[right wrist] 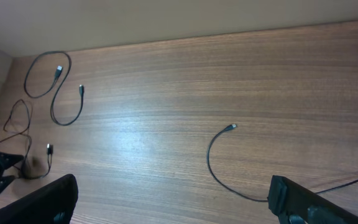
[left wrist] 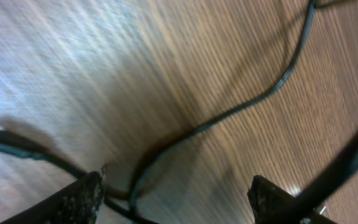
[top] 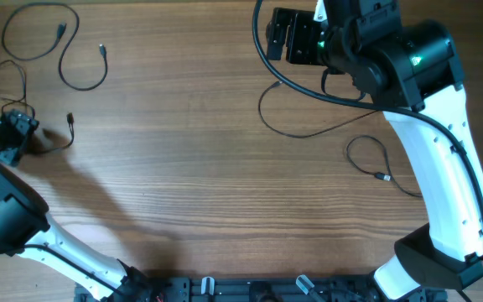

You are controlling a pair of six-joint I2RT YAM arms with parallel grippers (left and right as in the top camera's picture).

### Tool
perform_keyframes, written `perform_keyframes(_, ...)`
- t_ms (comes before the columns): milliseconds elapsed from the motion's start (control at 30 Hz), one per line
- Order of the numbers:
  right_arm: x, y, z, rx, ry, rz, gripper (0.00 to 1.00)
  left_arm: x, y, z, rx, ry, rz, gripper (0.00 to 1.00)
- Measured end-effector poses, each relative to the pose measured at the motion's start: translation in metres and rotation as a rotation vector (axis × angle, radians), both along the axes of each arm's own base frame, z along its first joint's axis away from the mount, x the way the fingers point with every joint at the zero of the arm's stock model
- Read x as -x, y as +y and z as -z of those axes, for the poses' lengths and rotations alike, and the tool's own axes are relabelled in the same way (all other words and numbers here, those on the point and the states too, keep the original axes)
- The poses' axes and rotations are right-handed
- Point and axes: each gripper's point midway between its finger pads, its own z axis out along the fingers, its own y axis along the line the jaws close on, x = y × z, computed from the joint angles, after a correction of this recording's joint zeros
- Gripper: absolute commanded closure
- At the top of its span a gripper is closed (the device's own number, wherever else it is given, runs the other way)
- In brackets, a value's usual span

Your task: Untangle cables

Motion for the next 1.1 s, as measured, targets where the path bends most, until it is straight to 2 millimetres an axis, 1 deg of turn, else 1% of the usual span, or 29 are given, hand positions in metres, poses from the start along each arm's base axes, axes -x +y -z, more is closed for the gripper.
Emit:
perform_keyframes(67,0.000,0.000,0.000,0.000,-0.001,0.000,0.00,-0.007,-0.006,0.001,-0.013,0.000,0.031,0.33)
perform_keyframes(133,-0.001,0.001,-0.001,-0.003,-0.006,0.000,0.00,-0.005,-0.006,0.004,-0.056,0.047,0.043,0.33)
perform_keyframes(233,-0.001,0.000,-0.001,-0.002,-0.004,0.000,0.00,0.000,-0.006,0.013,-0.104,0.125,0.046,0.43)
perform_keyframes(300,0.000,0.000,0.000,0.000,0.001,0.000,0.00,0.005,-0.005,0.015,-0.113,0.153,0.043,0.57)
perform_keyframes(400,0.000,0.000,0.000,0.000,0.000,0.000,0.00,0.013,-0.003,0.016,-0.123,0.195,0.038,0.87)
perform_keyframes(433,0.000,0.000,0.000,0.000,0.000,0.000,0.00,0.015,-0.002,0.017,-0.122,0.206,0.027,0.96)
perform_keyframes(533,-0.001,0.000,-0.001,-0.002,-0.004,0.000,0.00,0.020,-0.007,0.018,-0.080,0.216,-0.041,0.96)
perform_keyframes(633,-0.001,0.001,-0.001,-0.004,-0.007,0.000,0.00,0.017,-0.014,0.018,-0.016,0.182,-0.093,0.96)
perform_keyframes(800,-0.001,0.001,-0.001,-0.004,-0.007,0.000,0.00,-0.006,-0.045,0.017,0.225,0.051,-0.229,0.96)
perform_keyframes(933,-0.002,0.001,-0.003,-0.007,-0.014,0.000,0.00,-0.037,-0.061,0.015,0.400,-0.092,-0.297,0.96)
perform_keyframes(967,-0.003,0.002,-0.003,-0.009,-0.017,0.000,0.00,-0.040,-0.065,0.015,0.436,-0.103,-0.316,0.96)
perform_keyframes(1000,-0.003,0.002,-0.004,-0.009,-0.017,0.000,0.00,-0.044,-0.074,0.014,0.503,-0.110,-0.365,0.96)
perform_keyframes(1100,-0.003,0.001,-0.003,-0.008,-0.016,0.000,0.00,-0.050,-0.076,0.011,0.559,-0.131,-0.429,0.96)
